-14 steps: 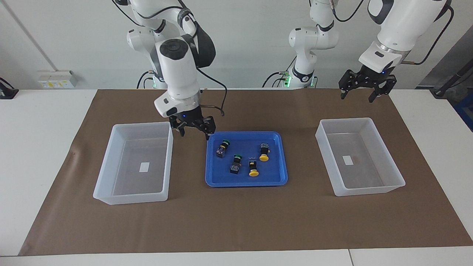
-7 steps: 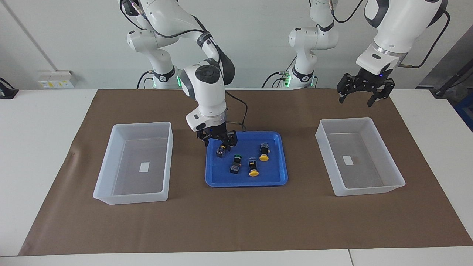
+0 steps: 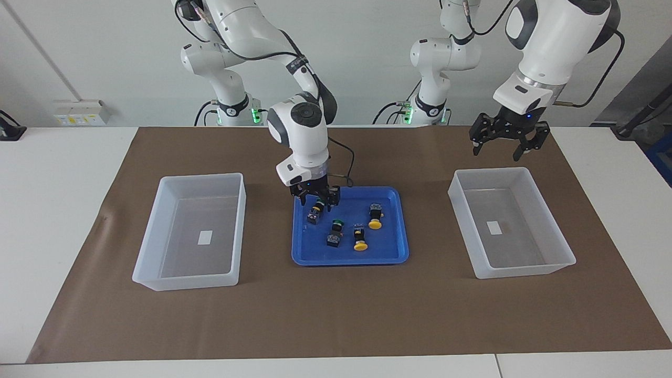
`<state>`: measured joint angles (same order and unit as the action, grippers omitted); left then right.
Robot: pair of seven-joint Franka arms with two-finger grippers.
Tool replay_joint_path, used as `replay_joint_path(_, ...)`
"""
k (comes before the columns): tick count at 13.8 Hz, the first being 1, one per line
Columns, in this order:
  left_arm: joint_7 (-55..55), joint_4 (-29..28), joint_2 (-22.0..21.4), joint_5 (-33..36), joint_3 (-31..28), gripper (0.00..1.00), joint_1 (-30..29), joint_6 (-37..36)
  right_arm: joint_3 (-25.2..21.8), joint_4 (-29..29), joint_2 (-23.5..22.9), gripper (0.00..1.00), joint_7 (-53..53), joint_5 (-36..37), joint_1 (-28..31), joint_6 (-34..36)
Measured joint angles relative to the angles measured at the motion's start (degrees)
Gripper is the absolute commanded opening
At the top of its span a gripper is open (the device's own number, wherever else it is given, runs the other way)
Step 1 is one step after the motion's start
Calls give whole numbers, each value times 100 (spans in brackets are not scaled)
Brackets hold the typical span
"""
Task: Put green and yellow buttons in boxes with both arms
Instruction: 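Grasp a green button with the right gripper while the left gripper reaches the tray, then carry the green button to its box while the left gripper grasps a yellow button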
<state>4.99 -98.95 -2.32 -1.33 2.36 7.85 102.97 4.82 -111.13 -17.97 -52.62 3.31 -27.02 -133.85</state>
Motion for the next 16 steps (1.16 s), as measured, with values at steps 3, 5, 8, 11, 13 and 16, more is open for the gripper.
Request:
replay_joint_path(3,-578,-652,17,-2,17,100,423,884,-14,-256,0,79,0,0,1,-316)
replay_joint_path(5,-954,-1074,66,-3,22,100,702,1444,-14,-325,1,70,0,0,1,-455)
replay_joint_path(8,-1422,-1581,289,-4,37,100,1086,2344,-15,-380,-4,57,0,0,1,-462)
replay_joint_path(11,-1698,-1953,494,-4,39,100,1381,3076,-15,-440,-73,23,0,1,1,-702)
replay_joint_path(13,-1734,-2107,532,-4,37,100,1457,3377,-16,-424,-93,0,-2,1,8,-738)
replay_joint_path(16,-1758,-2315,637,-4,34,100,1533,3795,-69,-104,116,0,-11,0,149,-36)
